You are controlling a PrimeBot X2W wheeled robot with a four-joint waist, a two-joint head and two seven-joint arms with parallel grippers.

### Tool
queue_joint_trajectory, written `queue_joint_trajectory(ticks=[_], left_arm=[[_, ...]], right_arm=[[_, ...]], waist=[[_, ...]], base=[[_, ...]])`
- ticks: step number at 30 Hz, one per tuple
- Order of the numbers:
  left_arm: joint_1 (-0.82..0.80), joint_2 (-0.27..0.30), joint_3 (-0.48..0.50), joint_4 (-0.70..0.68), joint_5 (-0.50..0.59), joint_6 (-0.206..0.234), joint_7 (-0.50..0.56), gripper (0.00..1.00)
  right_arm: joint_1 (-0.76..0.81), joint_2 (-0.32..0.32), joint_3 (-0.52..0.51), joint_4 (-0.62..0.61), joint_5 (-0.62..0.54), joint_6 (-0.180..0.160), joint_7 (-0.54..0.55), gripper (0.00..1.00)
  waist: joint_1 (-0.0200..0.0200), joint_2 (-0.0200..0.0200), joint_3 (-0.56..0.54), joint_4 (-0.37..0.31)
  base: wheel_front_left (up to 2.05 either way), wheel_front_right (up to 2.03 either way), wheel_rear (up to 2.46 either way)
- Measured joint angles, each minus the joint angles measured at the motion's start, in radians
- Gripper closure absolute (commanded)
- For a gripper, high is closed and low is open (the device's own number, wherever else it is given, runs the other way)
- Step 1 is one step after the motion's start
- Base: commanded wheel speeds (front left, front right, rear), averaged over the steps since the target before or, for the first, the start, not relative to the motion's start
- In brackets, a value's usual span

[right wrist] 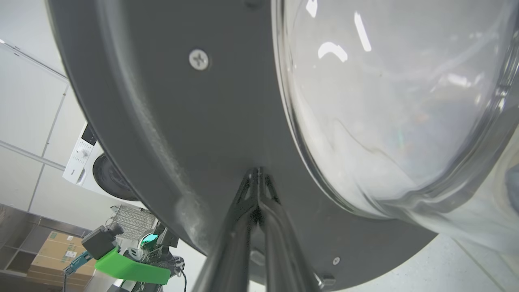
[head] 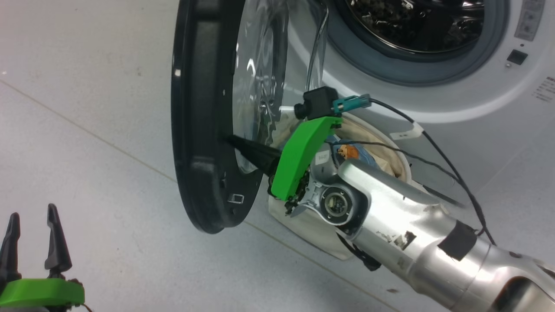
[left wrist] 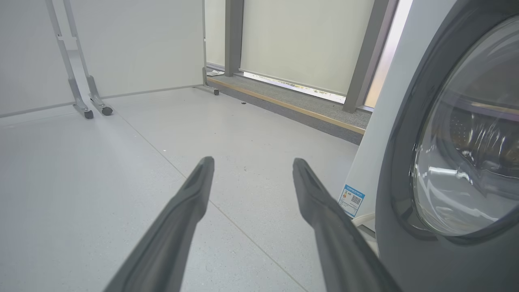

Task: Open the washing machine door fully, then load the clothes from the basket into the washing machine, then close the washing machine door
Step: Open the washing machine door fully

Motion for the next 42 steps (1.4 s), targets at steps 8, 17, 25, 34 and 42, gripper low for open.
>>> queue_joint_trajectory(ticks=[8, 17, 25, 34, 42], left_arm=[[0.000, 0.010, -0.017, 0.021, 0.000, 0.000, 0.000, 0.00], [0.016, 0.032, -0.029, 0.035, 0.000, 0.000, 0.000, 0.00], [0.019, 0.031, -0.031, 0.035, -0.001, 0.000, 0.000, 0.00], [0.017, 0.031, -0.031, 0.035, -0.011, 0.000, 0.000, 0.00], [0.014, 0.029, -0.037, 0.036, -0.011, 0.000, 0.000, 0.00]], right_arm=[[0.064, -0.124, 0.012, -0.029, -0.171, 0.000, -0.290, 0.00], [0.307, -0.264, -0.215, -0.040, -0.483, 0.000, -0.412, 0.00], [0.599, -0.221, -0.487, -0.172, -0.795, 0.000, -0.413, 0.00], [0.723, -0.141, -0.635, -0.238, -1.022, 0.000, -0.413, 0.00], [0.763, -0.102, -0.676, -0.267, -1.085, 0.000, -0.413, 0.00]], waist=[[-0.0001, 0.0000, -0.055, -0.020], [-0.0001, 0.0000, -0.096, -0.071], [-0.0001, 0.0000, -0.089, -0.109], [-0.0001, 0.0000, -0.085, -0.134], [-0.0001, 0.0000, -0.086, -0.147]], base=[[0.00, 0.00, 0.00], [0.00, 0.00, 0.00], [0.00, 0.00, 0.00], [0.00, 0.00, 0.00], [0.00, 0.00, 0.00]])
